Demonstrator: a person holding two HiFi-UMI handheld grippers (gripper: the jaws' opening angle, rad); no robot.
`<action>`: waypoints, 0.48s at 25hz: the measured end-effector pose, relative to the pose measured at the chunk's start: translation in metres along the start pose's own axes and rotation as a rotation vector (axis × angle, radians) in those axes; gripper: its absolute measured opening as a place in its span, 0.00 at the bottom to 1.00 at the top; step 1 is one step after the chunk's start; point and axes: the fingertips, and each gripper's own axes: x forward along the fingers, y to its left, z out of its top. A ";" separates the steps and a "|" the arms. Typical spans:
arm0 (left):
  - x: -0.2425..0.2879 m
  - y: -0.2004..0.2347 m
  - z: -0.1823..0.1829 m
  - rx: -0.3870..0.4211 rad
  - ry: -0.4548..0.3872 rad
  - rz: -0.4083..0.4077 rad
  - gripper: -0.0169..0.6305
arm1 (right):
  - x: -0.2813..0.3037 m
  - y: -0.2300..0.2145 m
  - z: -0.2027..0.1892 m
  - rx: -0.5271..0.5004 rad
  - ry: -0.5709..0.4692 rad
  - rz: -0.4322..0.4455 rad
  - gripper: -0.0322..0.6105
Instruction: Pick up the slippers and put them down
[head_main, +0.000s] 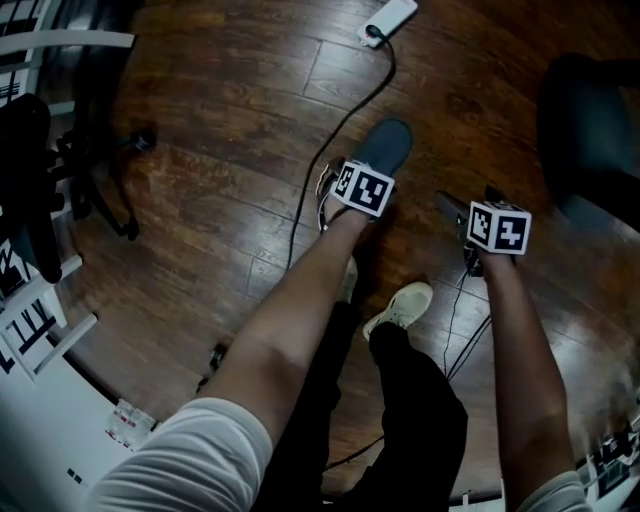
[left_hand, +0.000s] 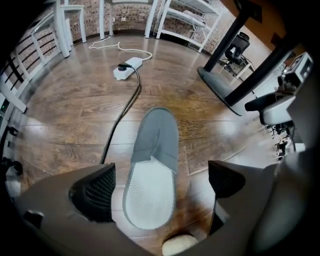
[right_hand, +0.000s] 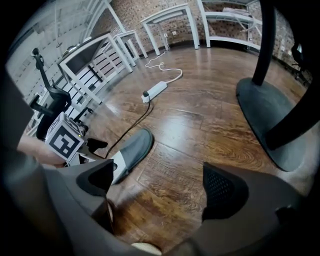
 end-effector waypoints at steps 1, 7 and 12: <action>-0.018 -0.005 -0.004 0.007 -0.003 0.002 0.91 | -0.014 0.008 -0.001 0.012 -0.005 0.003 0.94; -0.160 -0.031 -0.016 0.081 -0.028 0.032 0.91 | -0.127 0.075 0.004 0.054 -0.065 0.029 0.94; -0.318 -0.057 -0.021 0.105 -0.045 0.018 0.91 | -0.263 0.144 0.023 0.075 -0.113 0.005 0.94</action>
